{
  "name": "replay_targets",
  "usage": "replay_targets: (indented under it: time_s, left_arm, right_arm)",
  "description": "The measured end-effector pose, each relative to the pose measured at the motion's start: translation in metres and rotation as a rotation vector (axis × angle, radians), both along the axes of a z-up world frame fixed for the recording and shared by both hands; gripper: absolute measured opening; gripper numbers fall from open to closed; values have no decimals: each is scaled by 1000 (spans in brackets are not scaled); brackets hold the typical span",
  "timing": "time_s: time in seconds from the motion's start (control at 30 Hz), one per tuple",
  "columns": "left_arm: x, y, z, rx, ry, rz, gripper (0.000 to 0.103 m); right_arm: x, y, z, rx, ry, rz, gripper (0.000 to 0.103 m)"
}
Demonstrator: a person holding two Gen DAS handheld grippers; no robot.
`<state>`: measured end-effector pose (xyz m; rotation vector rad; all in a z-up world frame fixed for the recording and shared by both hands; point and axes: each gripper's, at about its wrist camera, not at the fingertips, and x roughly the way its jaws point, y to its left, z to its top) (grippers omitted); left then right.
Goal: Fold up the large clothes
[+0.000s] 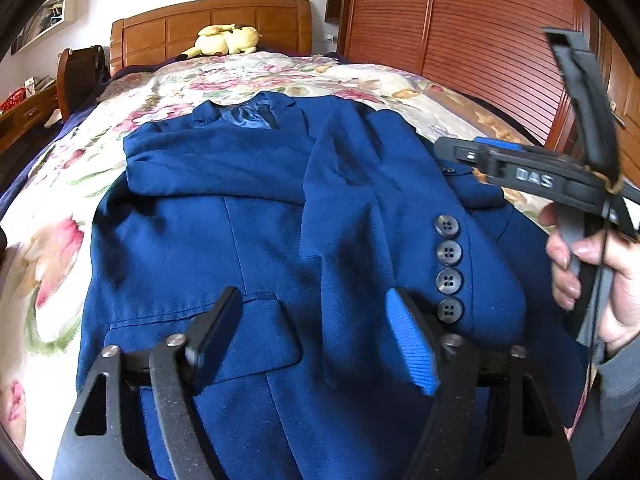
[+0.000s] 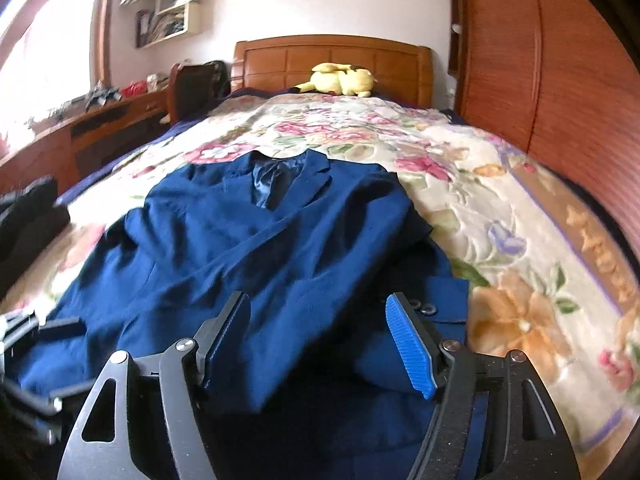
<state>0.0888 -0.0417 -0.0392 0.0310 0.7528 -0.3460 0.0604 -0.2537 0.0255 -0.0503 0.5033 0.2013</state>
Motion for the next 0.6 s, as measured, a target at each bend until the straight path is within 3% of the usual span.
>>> replay_targets:
  time_s: [0.2, 0.27, 0.33, 0.47, 0.6]
  left_arm:
    - [1, 1, -1, -7, -1, -9, 57]
    - [1, -1, -1, -7, 1, -23, 45]
    - [3, -3, -3, 1, 12, -30, 40]
    - [1, -8, -4, 13, 11, -58, 13]
    - [-6, -11, 5, 24, -15, -74, 5]
  right_arm:
    - [17, -16, -23, 116, 26, -45, 72]
    - [23, -24, -26, 150, 55, -33, 72]
    - [22, -29, -25, 140, 47, -44, 72]
    - [19, -39, -23, 116, 26, -80, 72]
    - [14, -44, -23, 98, 17, -93, 72]
